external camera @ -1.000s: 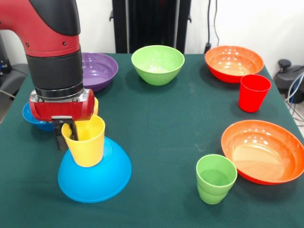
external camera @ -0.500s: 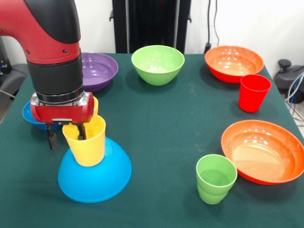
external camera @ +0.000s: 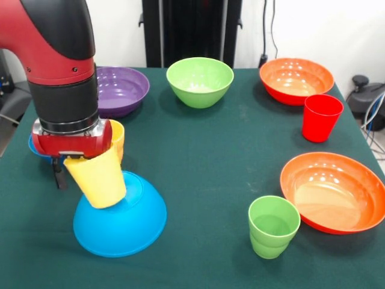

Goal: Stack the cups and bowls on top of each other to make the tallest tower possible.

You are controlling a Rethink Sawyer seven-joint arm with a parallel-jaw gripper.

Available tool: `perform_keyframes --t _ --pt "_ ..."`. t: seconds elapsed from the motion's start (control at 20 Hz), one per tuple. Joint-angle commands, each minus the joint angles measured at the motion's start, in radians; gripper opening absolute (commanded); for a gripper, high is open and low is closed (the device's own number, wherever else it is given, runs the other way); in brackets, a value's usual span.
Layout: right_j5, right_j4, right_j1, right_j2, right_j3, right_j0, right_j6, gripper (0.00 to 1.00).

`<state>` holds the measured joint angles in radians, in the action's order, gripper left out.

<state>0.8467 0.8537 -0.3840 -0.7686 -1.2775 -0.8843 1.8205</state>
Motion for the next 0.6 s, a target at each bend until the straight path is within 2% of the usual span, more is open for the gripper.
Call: perform_keyframes --t 0.05,0.25,0.6 --pt "0.165 -0.001 -0.102 0.045 -0.122 0.014 -0.382 1.00" --pt "0.175 -0.040 -0.190 0.025 -0.180 0.010 -0.342 1.00" --pt "0.215 -0.095 -0.281 0.005 -0.218 0.027 -0.284 1.00"
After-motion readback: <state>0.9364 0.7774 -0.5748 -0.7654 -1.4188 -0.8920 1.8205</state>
